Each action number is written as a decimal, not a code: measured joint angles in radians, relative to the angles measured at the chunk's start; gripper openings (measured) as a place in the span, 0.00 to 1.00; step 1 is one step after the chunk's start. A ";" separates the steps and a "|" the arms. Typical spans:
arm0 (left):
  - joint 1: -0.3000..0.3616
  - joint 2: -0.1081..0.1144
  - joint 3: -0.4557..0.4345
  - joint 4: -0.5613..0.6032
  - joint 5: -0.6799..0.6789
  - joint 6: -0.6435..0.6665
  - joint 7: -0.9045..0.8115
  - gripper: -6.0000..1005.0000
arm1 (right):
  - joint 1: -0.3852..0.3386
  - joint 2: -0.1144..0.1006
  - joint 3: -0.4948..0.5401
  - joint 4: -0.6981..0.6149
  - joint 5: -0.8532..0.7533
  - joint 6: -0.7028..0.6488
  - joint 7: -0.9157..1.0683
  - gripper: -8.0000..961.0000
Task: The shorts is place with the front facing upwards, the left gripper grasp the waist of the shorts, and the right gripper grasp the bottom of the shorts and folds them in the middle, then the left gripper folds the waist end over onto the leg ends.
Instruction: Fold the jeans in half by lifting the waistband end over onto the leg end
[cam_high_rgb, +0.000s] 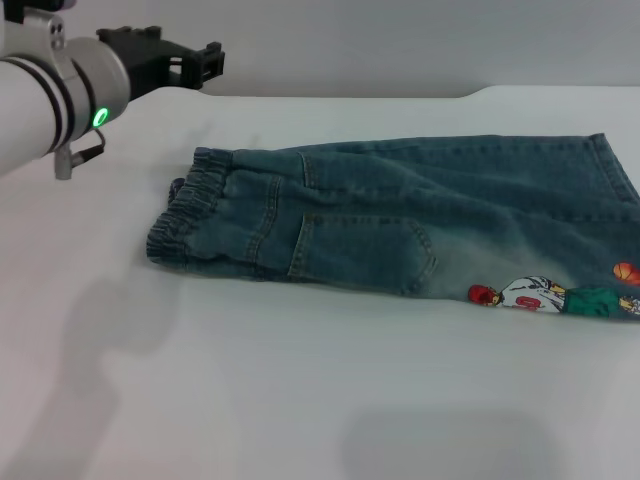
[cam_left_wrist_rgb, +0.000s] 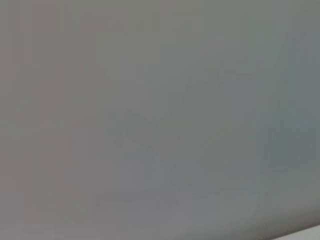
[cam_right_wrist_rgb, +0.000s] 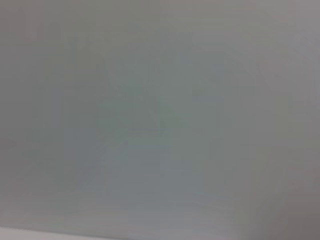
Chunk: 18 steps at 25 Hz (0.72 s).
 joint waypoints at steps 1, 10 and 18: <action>0.000 0.000 0.000 0.000 0.000 0.000 0.000 0.46 | 0.008 0.000 -0.009 -0.008 -0.009 0.006 0.022 0.64; 0.011 0.003 -0.041 -0.009 0.001 -0.108 0.028 0.82 | 0.055 0.000 -0.033 -0.147 -0.039 0.251 0.134 0.59; -0.012 0.003 -0.076 -0.086 -0.001 -0.360 0.049 0.85 | 0.187 0.003 -0.029 -0.357 -0.041 0.396 0.187 0.35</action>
